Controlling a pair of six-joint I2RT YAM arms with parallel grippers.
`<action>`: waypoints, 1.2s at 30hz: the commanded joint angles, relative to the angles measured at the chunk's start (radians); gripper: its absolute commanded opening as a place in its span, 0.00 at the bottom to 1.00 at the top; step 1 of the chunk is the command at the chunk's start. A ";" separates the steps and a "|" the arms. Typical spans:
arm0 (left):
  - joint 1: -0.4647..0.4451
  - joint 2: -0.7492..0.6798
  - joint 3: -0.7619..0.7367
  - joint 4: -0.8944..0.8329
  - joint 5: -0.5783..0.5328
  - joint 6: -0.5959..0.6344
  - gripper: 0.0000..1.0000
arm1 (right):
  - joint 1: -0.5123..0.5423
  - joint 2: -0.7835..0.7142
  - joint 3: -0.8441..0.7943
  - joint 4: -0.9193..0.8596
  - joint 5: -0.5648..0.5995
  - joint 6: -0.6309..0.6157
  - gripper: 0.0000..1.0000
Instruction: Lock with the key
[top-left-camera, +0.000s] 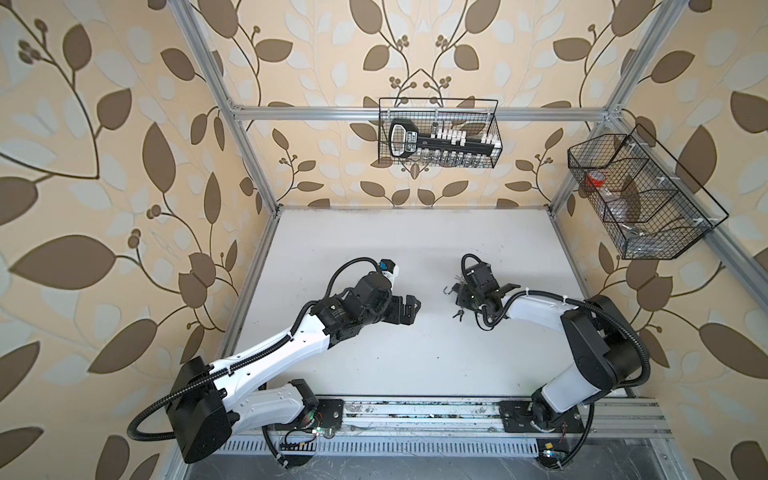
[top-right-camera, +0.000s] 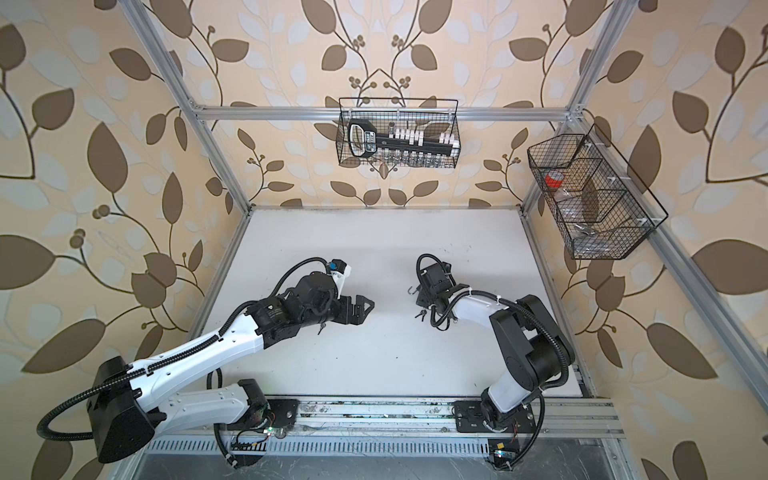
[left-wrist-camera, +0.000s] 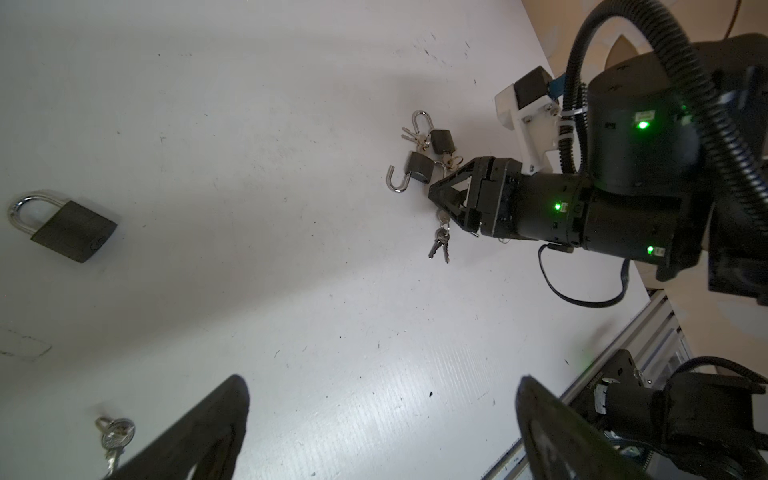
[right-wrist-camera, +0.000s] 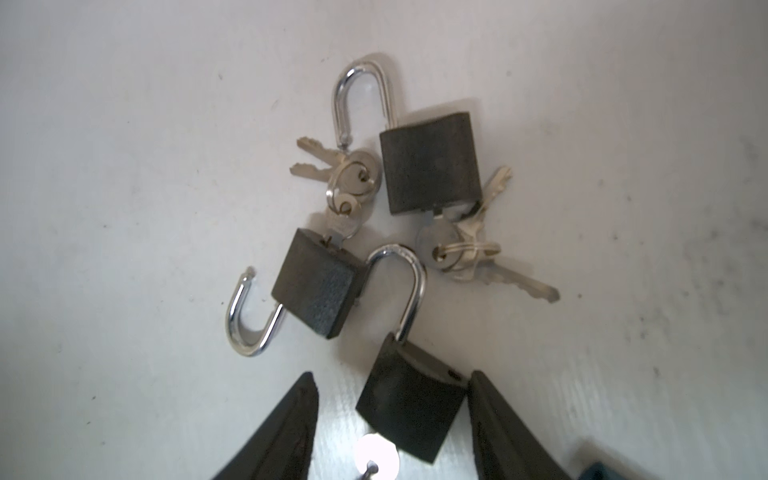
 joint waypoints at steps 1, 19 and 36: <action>0.000 -0.034 -0.012 0.000 -0.025 0.009 0.99 | -0.005 0.064 -0.003 -0.142 0.041 -0.026 0.59; 0.001 -0.050 -0.017 -0.004 -0.030 0.017 0.99 | 0.061 0.109 0.023 -0.250 0.143 -0.054 0.49; 0.001 -0.053 -0.005 -0.013 -0.024 0.016 0.99 | 0.046 0.073 0.011 -0.236 0.108 -0.073 0.40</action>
